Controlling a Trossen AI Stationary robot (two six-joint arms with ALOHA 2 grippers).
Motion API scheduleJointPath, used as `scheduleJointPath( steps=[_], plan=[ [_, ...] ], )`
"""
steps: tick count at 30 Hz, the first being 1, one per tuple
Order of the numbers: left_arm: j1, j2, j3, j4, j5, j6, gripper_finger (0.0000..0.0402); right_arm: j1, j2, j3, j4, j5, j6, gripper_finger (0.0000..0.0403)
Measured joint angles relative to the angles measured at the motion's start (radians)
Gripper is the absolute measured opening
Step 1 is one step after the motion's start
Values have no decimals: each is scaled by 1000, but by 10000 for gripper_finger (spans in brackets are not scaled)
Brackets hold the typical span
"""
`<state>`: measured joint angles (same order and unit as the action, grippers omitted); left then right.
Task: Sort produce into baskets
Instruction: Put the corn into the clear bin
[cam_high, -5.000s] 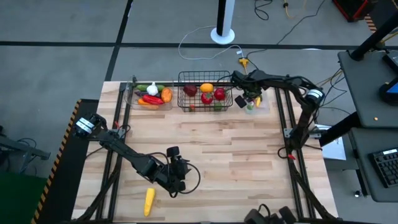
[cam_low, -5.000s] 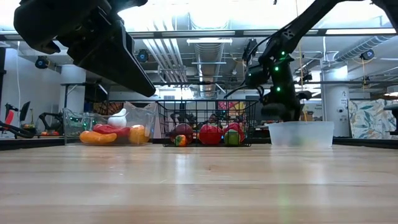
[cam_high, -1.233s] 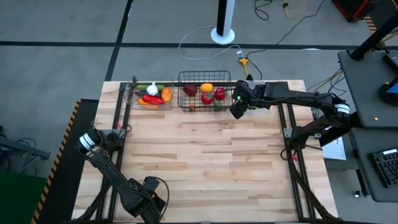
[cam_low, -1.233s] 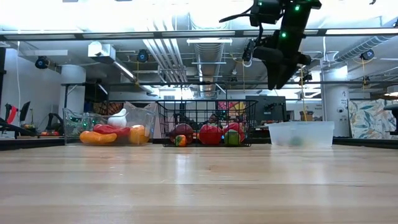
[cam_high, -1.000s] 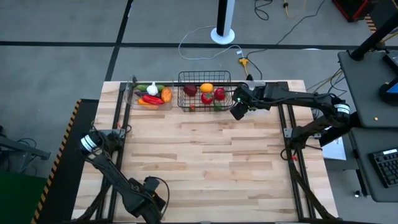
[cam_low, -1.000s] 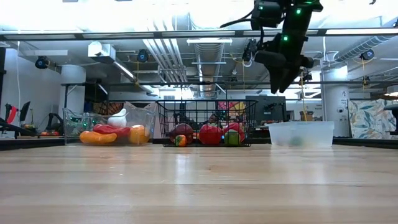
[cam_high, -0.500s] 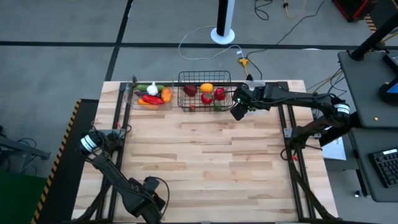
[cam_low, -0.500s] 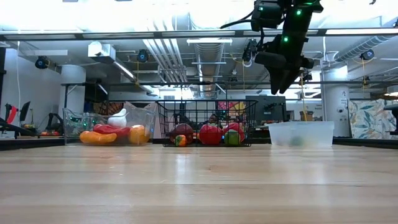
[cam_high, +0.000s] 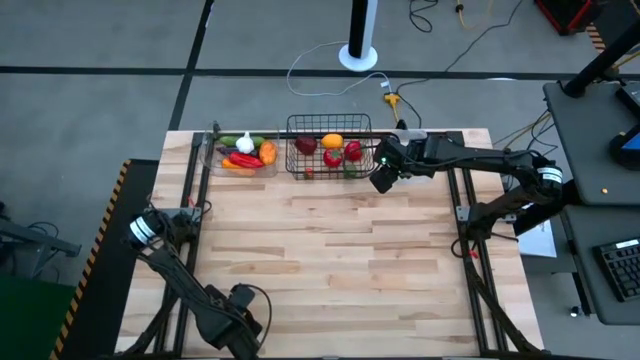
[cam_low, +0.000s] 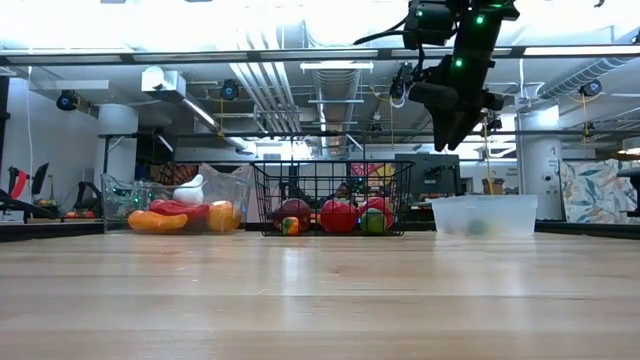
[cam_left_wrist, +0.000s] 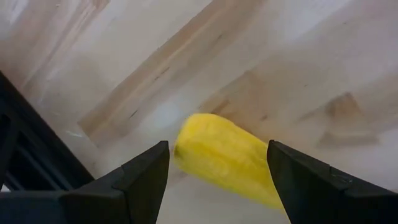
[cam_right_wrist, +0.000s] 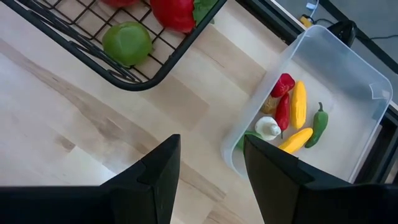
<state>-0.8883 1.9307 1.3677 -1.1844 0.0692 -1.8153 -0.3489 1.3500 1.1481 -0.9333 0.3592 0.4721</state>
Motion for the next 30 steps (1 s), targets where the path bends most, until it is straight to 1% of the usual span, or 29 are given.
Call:
scheduleJointPath(
  steps=[7, 12, 14, 20, 22, 24, 26, 30],
  plan=[
    [0, -13, 57, -78, 1, 16, 252, 0, 0, 0, 1, 0, 8, 169],
    [-3, -13, 71, -89, 10, 92, 252, 0, 0, 0, 2, 0, 9, 169],
    [-6, -13, 75, -79, 10, 189, 252, 0, 0, 0, 2, 0, 9, 169],
    [-43, -13, 79, -37, -10, 615, 252, 0, 0, -1, 5, 0, 8, 169],
    [-64, -13, 84, -30, -18, 720, 252, 1, 0, -1, 4, 0, 8, 169],
    [-83, -13, 88, -36, -41, 793, 252, 2, 0, -1, 4, -1, 8, 169],
    [-98, -13, 91, -31, -96, 860, 252, 2, 0, -1, 4, -1, 8, 169],
    [-112, -13, 88, -28, -242, 1002, 252, 2, 0, -1, 4, 0, 8, 169]
  ],
)
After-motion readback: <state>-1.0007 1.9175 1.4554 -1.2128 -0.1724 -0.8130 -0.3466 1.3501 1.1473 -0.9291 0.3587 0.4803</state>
